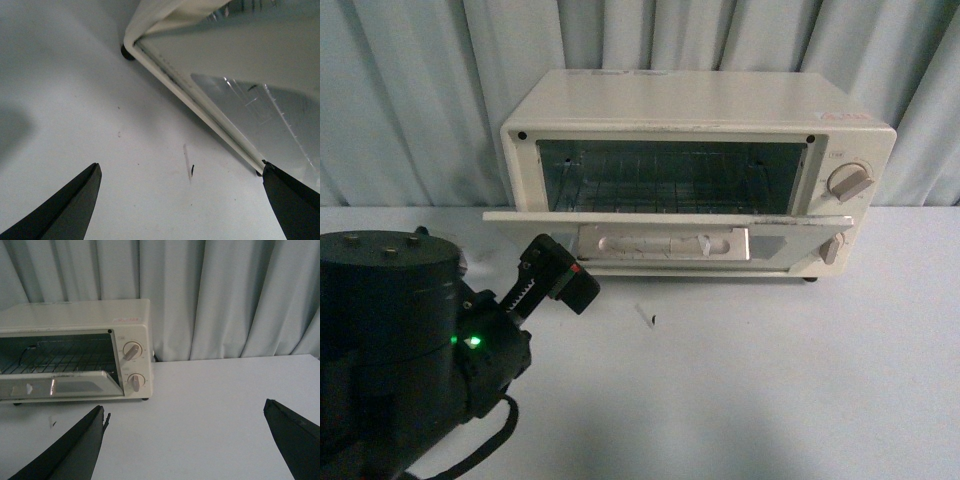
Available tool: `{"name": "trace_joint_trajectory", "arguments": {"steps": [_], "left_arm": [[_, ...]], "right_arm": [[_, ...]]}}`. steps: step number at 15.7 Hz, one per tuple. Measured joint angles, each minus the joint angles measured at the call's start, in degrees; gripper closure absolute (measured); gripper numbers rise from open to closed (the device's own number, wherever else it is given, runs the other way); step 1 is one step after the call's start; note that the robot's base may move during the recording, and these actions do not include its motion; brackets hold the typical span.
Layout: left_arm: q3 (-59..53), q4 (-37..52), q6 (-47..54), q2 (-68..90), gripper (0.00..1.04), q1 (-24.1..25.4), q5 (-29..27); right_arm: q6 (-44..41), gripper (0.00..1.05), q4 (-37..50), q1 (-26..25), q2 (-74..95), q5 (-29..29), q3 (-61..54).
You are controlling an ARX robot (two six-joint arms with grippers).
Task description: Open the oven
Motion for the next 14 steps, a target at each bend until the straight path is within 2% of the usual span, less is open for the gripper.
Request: {"name": "trace_joint_trajectory", "arguments": {"steps": [4, 5, 6, 7, 9, 11, 13, 14], "left_arm": [[-9.4, 4.3, 5.0, -2.6, 0.07, 10.7, 1.6], [-10.1, 8.5, 7.7, -1.0, 0.11, 11.7, -0.3], [-11.0, 11.8, 16.9, 3.1, 0.21, 11.7, -2.3], [-14.0, 10.5, 27.1, 5.0, 0.30, 11.8, -2.5], [-21.9, 10.2, 44.7, -1.6, 0.52, 12.8, -1.3], [-26.1, 10.6, 52.1, -10.2, 0.74, 14.7, -0.3], [-30.1, 10.5, 54.6, -18.1, 0.96, 15.8, 1.2], [-31.6, 10.5, 55.1, -22.3, 1.03, 16.2, 1.8]], "right_arm": [[0.0, 0.06, 0.0, 0.0, 0.0, 0.0, 0.0], [0.0, 0.06, 0.0, 0.0, 0.0, 0.0, 0.0], [0.0, 0.06, 0.0, 0.0, 0.0, 0.0, 0.0], [0.0, 0.06, 0.0, 0.0, 0.0, 0.0, 0.0], [-0.1, 0.06, 0.1, 0.0, 0.0, 0.0, 0.0], [-0.1, 0.06, 0.0, 0.0, 0.0, 0.0, 0.0], [-0.1, 0.06, 0.0, 0.0, 0.0, 0.0, 0.0], [-0.1, 0.06, 0.0, 0.0, 0.0, 0.0, 0.0]]}}
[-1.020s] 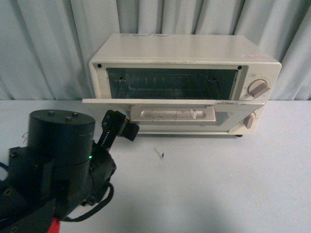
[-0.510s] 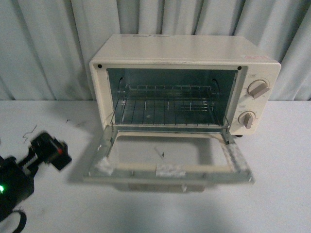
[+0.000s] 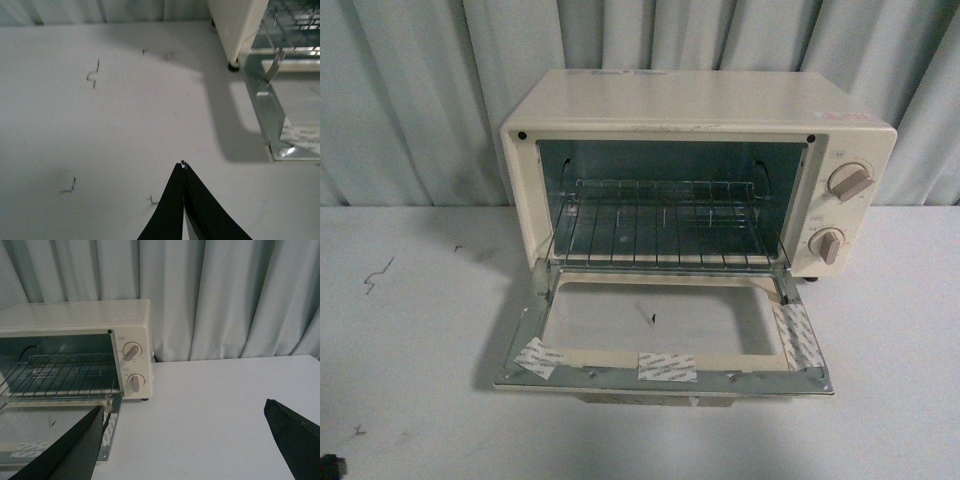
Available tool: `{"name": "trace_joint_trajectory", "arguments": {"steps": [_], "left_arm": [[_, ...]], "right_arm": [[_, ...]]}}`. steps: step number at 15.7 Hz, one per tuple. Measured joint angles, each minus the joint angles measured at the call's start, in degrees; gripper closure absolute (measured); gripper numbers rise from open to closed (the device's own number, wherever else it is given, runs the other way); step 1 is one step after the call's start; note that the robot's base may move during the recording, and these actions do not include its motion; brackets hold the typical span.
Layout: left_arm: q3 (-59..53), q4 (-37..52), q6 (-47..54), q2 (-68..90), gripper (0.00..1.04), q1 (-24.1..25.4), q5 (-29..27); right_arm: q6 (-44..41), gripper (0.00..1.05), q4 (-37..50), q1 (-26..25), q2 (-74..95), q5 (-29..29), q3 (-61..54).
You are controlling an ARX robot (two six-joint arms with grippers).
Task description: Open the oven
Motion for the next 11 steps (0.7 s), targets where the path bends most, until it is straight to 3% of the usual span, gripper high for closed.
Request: {"name": "trace_joint_trajectory", "arguments": {"steps": [5, 11], "left_arm": [[-3.5, -2.0, 0.4, -27.1, 1.03, 5.5, 5.1], [-3.7, -29.4, 0.4, -56.7, 1.03, 5.4, 5.1]], "right_arm": [[0.0, 0.06, 0.0, 0.0, 0.0, 0.0, 0.0], [0.0, 0.06, 0.0, 0.0, 0.0, 0.0, 0.0]]}}
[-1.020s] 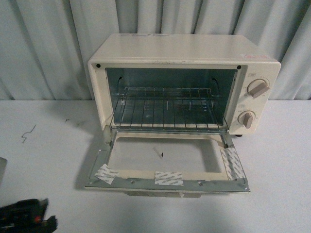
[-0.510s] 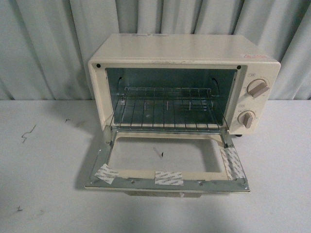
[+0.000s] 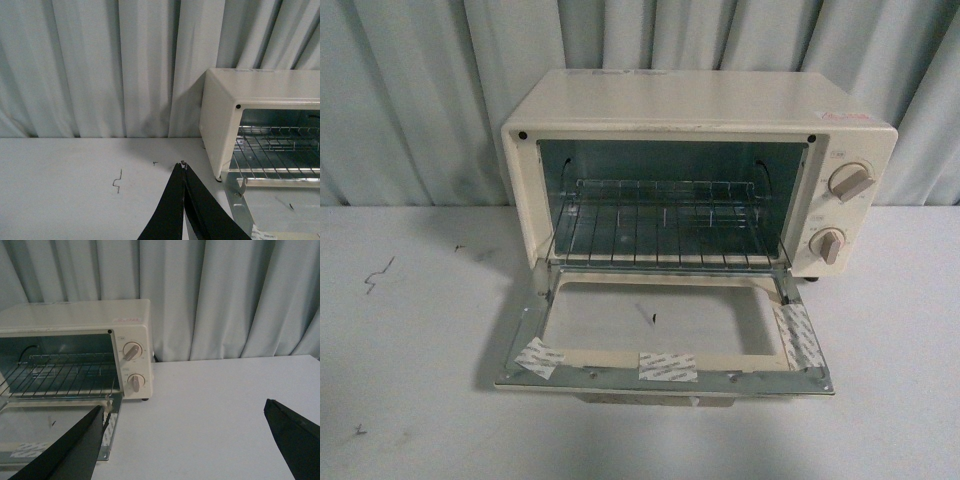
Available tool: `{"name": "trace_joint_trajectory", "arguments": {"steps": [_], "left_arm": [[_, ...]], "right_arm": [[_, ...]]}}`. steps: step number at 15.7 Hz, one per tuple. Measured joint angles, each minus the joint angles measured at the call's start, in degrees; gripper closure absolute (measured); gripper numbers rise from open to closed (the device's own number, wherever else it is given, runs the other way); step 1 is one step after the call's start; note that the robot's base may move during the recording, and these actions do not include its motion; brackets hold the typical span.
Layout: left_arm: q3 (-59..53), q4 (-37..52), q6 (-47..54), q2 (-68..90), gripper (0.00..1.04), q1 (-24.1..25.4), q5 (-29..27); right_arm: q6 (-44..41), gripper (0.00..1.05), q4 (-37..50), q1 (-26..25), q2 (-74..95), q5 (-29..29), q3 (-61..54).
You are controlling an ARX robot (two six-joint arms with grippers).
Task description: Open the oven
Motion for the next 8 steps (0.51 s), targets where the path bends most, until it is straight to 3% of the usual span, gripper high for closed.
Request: {"name": "trace_joint_trajectory", "arguments": {"steps": [3, 8], "left_arm": [[0.3, -14.5, 0.0, -12.9, 1.03, 0.0, 0.1], [0.3, -24.6, 0.0, -23.5, 1.03, 0.0, 0.1]], "right_arm": [[0.0, 0.06, 0.0, 0.0, 0.0, 0.0, 0.0], [0.0, 0.06, 0.0, 0.0, 0.0, 0.0, 0.0]]}}
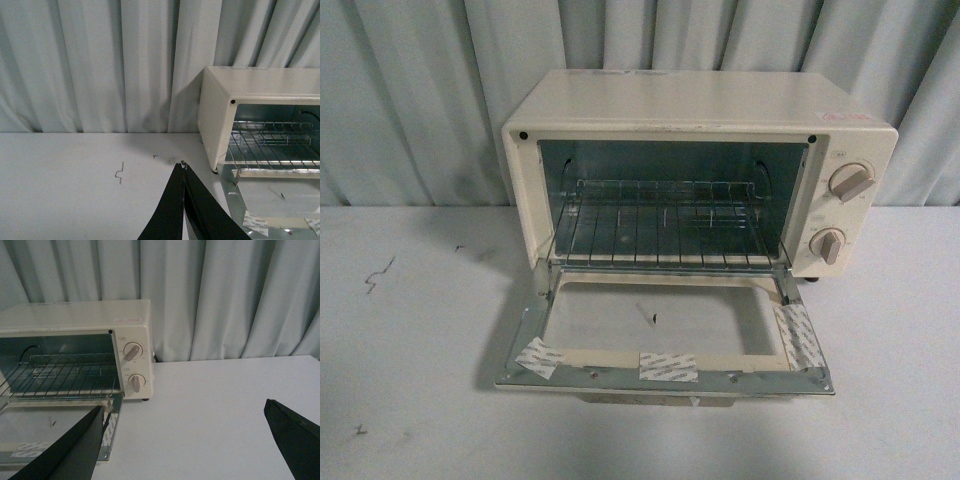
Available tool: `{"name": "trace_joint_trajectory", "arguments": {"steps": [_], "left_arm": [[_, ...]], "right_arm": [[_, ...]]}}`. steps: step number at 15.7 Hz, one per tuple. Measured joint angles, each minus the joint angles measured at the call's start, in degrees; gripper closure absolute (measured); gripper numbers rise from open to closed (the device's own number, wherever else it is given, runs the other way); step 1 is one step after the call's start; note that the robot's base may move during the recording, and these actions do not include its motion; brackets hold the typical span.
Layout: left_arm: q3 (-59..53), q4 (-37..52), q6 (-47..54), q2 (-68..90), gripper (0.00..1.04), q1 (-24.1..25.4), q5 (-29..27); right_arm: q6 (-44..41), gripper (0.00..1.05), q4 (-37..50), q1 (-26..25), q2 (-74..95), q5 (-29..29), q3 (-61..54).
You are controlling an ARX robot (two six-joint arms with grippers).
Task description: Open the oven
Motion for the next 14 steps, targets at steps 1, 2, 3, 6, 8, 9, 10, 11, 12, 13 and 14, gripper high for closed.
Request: {"name": "trace_joint_trajectory", "arguments": {"steps": [1, 2, 3, 6, 8, 9, 10, 11, 12, 13, 14], "left_arm": [[0.0, -1.5, 0.0, -1.4, 1.03, 0.0, 0.0], [0.0, -3.0, 0.0, -2.7, 1.03, 0.0, 0.0], [0.0, -4.3, 0.0, -4.2, 1.03, 0.0, 0.0], [0.0, -7.3, 0.0, -7.2, 1.03, 0.0, 0.0], [0.0, -8.9, 0.0, -8.7, 1.03, 0.0, 0.0], [0.0, -9.8, 0.0, -9.7, 1.03, 0.0, 0.0], [0.2, -14.4, 0.0, -12.5, 1.03, 0.0, -0.1], [0.1, -20.2, 0.0, -16.9, 1.03, 0.0, 0.1], [0.1, -19.2, 0.0, -19.2, 1.03, 0.0, 0.1], [0.5, -19.3, 0.0, -19.1, 1.03, 0.0, -0.2], [0.1, -20.2, 0.0, -19.1, 1.03, 0.0, 0.0]], "right_arm": [[0.0, 0.06, 0.0, 0.0, 0.0, 0.0, 0.0], [0.0, 0.06, 0.0, 0.0, 0.0, 0.0, 0.0], [0.0, 0.06, 0.0, 0.0, 0.0, 0.0, 0.0], [0.0, 0.06, 0.0, 0.0, 0.0, 0.0, 0.0], [0.0, 0.06, 0.0, 0.0, 0.0, 0.0, 0.0], [0.0, 0.06, 0.0, 0.0, 0.0, 0.0, 0.0], [0.0, 0.06, 0.0, 0.0, 0.0, 0.0, 0.0], [0.0, 0.06, 0.0, 0.0, 0.0, 0.0, 0.0], [0.0, 0.06, 0.0, 0.0, 0.0, 0.0, 0.0], [0.0, 0.06, 0.0, 0.0, 0.0, 0.0, 0.0], [0.0, 0.06, 0.0, 0.0, 0.0, 0.0, 0.0]]}}
